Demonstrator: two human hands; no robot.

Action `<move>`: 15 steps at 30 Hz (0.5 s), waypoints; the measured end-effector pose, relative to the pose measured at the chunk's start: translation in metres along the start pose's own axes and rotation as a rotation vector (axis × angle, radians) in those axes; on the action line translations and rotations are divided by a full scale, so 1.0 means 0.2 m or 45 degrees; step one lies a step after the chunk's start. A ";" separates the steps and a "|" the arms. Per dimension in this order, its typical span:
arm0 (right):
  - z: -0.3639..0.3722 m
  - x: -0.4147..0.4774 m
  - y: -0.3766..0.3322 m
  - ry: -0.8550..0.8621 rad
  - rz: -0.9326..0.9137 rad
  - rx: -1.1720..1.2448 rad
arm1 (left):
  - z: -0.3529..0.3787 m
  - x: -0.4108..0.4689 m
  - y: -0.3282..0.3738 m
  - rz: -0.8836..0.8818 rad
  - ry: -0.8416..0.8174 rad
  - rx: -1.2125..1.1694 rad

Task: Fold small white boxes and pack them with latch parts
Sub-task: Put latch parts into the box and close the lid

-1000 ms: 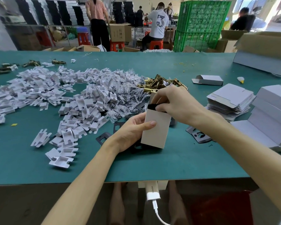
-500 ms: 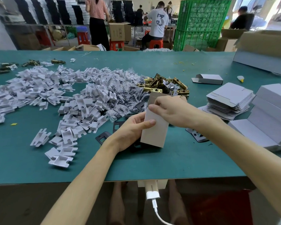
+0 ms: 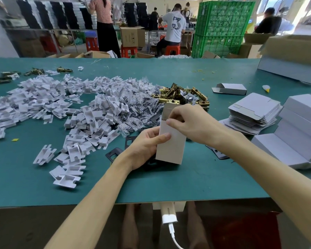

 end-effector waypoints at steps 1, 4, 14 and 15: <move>-0.02 0.00 0.00 0.076 -0.025 0.051 | -0.01 0.00 0.00 0.015 0.014 -0.028; -0.07 -0.01 0.00 0.284 -0.121 0.174 | -0.03 0.00 0.02 0.057 0.090 -0.139; -0.11 0.02 -0.02 0.524 -0.147 0.115 | -0.08 0.01 0.02 0.112 0.227 -0.194; -0.09 0.04 -0.09 0.512 -0.188 0.039 | -0.08 0.02 0.01 0.109 0.228 -0.180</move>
Point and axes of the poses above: each hand's wrist, its own x-axis towards the middle knuckle, its own z-axis out of the palm, y = z × x, the point moved 7 cm from there along x, towards the middle knuckle, and after that the axes turned 10 degrees about -y, right-handed, at the moved point
